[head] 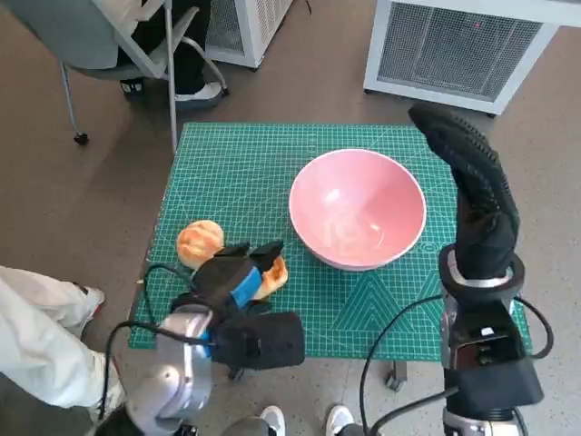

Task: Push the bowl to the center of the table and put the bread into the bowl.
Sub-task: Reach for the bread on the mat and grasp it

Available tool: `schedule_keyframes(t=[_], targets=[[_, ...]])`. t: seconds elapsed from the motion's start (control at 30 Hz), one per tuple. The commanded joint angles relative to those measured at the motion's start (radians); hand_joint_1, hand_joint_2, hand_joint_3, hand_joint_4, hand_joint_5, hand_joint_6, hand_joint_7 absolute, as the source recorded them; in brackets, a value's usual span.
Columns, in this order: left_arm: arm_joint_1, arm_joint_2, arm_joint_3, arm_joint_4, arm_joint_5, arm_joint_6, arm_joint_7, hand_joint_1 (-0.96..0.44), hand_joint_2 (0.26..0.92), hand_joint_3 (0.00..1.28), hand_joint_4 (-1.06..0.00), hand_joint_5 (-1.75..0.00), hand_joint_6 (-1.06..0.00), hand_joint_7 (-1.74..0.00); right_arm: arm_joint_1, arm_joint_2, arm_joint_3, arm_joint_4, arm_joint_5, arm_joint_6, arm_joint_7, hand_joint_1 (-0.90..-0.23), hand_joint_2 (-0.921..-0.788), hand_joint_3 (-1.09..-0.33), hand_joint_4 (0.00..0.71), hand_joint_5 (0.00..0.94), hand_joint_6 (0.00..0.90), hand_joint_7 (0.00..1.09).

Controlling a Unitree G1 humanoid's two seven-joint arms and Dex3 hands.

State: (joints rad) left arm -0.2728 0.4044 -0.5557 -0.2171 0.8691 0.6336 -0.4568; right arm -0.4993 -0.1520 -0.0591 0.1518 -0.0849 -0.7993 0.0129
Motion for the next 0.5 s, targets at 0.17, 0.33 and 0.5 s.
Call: schedule_keyframes(t=[0.17, 0.33, 0.5], targets=[[0.002, -0.037, 0.042, 0.088, -0.039, -0.057, 0.045, -0.2, 0.921, 0.07, -0.54, -0.77, -0.59, -0.01, 0.021, 0.001, 0.009, 0.009, 0.007, 0.0, 0.007, -0.413, -0.921, -0.555, 0.415, 0.0, 0.022, 0.91], [0.01, -0.048, 0.065, 0.136, -0.077, -0.108, 0.078, -0.07, 0.921, 0.07, -0.57, -1.11, -0.71, -0.06, 0.018, 0.001, 0.011, 0.018, 0.017, -0.004, 0.011, -0.412, -0.921, -0.557, 0.417, 0.001, 0.019, 0.91], [0.017, -0.046, 0.086, 0.163, -0.096, -0.164, 0.117, -0.07, 0.921, 0.14, -0.6, -1.34, -0.58, -0.99, 0.016, 0.003, 0.013, 0.02, 0.02, -0.001, 0.012, -0.411, -0.921, -0.56, 0.418, 0.002, 0.015, 0.92]])
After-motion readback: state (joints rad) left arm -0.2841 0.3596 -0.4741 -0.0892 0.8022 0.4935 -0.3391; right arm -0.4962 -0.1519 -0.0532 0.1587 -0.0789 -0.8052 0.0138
